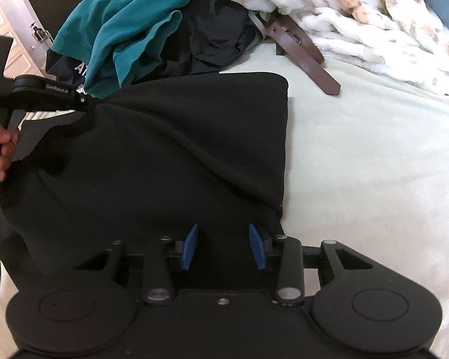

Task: Fold clothes
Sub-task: 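Open the left gripper and press the folded black garment flat with both grippers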

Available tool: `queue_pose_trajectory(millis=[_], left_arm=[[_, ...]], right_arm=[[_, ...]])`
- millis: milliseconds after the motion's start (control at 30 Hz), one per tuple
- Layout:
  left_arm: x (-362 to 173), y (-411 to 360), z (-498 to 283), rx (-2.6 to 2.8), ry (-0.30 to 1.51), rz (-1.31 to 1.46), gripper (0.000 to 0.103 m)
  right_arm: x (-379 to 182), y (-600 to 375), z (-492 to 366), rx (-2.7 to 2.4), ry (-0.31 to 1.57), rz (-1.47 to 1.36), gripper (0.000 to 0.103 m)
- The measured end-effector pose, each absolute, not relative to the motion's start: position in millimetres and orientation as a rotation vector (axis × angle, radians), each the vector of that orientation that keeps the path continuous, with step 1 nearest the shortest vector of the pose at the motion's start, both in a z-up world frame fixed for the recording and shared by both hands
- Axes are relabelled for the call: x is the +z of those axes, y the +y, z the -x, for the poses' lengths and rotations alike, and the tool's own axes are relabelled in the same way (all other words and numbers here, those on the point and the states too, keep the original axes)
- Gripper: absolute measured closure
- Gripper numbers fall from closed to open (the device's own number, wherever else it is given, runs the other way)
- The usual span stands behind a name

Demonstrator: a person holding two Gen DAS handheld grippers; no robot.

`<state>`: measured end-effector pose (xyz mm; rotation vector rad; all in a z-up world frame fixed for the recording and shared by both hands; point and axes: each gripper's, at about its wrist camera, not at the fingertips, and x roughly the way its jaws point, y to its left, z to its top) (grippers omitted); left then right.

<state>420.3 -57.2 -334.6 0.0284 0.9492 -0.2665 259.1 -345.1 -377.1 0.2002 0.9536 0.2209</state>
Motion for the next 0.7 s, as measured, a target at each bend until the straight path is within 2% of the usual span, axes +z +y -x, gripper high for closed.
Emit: queue_pose_trajectory(millis=[133,200,233,333,367,400,533,567,633,700], left_arm=[[-328.6,-55.9,-420.0,-0.270,0.952,0.006,0.091],[-319.1,-52.8,-414.9,-0.263,0.937,0.046,0.083],[-314.4,-50.8,-412.1,-0.257,0.925,0.063,0.074],[-293.0,-39.3,-397.6,-0.248,0.878,0.116,0.074],[-284.2,-34.3,-390.3,-0.279,0.866,0.144,0.074],[-279.5,-32.3,-386.4,-0.294,0.861,0.151,0.074],[-262.1,-30.3,-347.6,-0.312,0.837,0.079,0.073],[-264.4,-31.8,-335.9,-0.320,0.854,0.060,0.073],[-273.3,-34.8,-316.0,-0.328,0.891,0.034,0.074],[-288.7,-34.1,-304.6,-0.308,0.946,0.057,0.074]], right_arm=[[-376.7,-342.9,-261.0,0.217,0.957,-0.192,0.064],[-373.9,-343.3,-260.4,0.229,0.947,-0.206,0.054],[-372.9,-344.0,-259.8,0.233,0.943,-0.210,0.053],[-360.7,-349.4,-255.3,0.223,0.898,-0.219,0.047],[-355.8,-351.8,-253.5,0.216,0.879,-0.220,0.036],[-349.2,-355.8,-251.2,0.204,0.856,-0.210,0.021],[-330.3,-369.9,-244.1,0.184,0.813,-0.208,0.010],[-328.4,-372.6,-242.3,0.186,0.811,-0.225,0.000],[-326.5,-374.4,-234.4,0.223,0.815,-0.262,0.001],[-329.8,-361.9,-228.4,0.222,0.844,-0.169,0.001]])
